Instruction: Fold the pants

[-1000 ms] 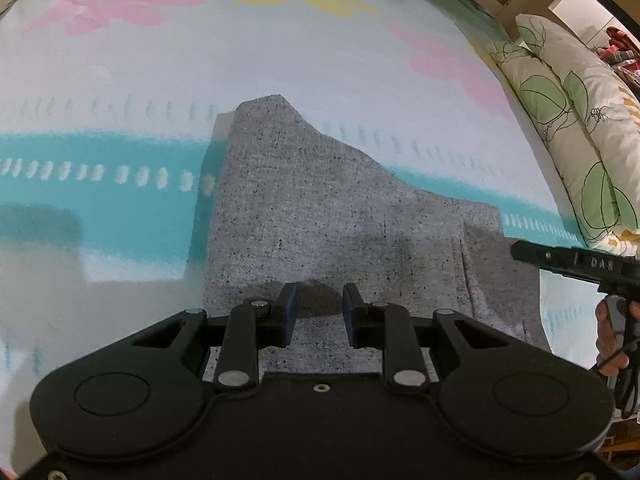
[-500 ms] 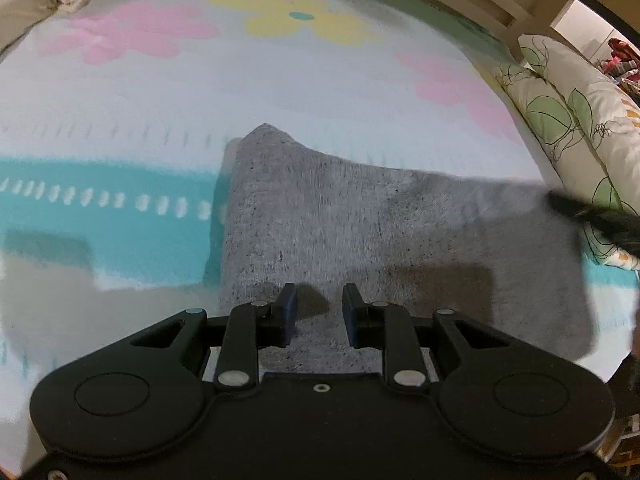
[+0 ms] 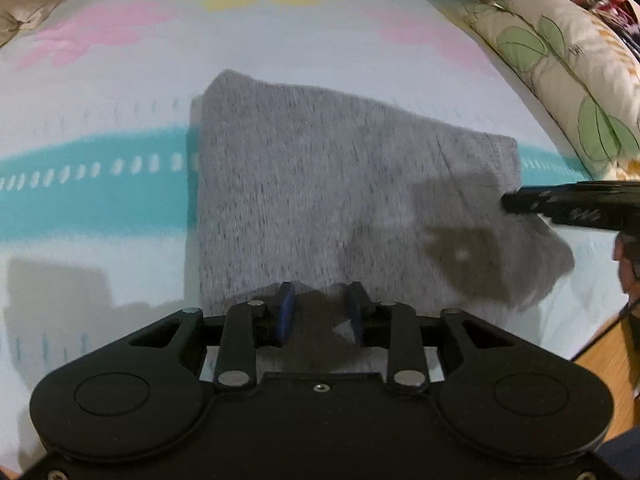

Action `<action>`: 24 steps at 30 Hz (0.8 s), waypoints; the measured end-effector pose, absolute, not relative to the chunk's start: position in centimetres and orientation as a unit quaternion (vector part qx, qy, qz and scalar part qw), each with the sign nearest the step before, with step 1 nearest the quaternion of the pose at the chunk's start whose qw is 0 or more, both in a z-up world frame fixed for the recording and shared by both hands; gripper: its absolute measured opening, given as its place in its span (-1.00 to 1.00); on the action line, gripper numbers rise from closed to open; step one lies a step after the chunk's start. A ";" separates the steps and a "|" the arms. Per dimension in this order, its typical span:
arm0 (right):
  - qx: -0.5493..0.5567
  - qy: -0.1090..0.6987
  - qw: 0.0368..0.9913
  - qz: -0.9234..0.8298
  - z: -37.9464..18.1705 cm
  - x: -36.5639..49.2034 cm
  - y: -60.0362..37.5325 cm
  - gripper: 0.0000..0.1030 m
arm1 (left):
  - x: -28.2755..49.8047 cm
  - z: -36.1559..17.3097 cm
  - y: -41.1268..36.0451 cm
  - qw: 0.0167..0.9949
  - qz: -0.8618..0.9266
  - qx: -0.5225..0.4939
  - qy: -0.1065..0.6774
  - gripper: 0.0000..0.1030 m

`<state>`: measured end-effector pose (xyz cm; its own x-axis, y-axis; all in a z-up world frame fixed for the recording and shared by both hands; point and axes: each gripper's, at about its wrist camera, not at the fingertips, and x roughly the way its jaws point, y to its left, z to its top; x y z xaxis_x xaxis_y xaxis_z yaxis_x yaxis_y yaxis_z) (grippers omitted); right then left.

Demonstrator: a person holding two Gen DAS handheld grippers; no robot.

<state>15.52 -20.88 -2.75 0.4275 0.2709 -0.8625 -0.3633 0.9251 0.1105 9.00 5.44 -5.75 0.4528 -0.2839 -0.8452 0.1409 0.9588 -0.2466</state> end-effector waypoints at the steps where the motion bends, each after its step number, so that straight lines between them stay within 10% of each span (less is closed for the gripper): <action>1: -0.072 0.512 0.835 0.188 -3.7 15.3 -19.9 -0.24 | 8.5 -5.8 5.3 0.854 -0.128 -0.060 0.501 -0.18; 24: 0.064 0.552 0.823 0.117 -6.2 15.8 -22.9 0.31 | 10.2 -4.5 7.3 0.853 -0.068 -0.091 0.509 -0.15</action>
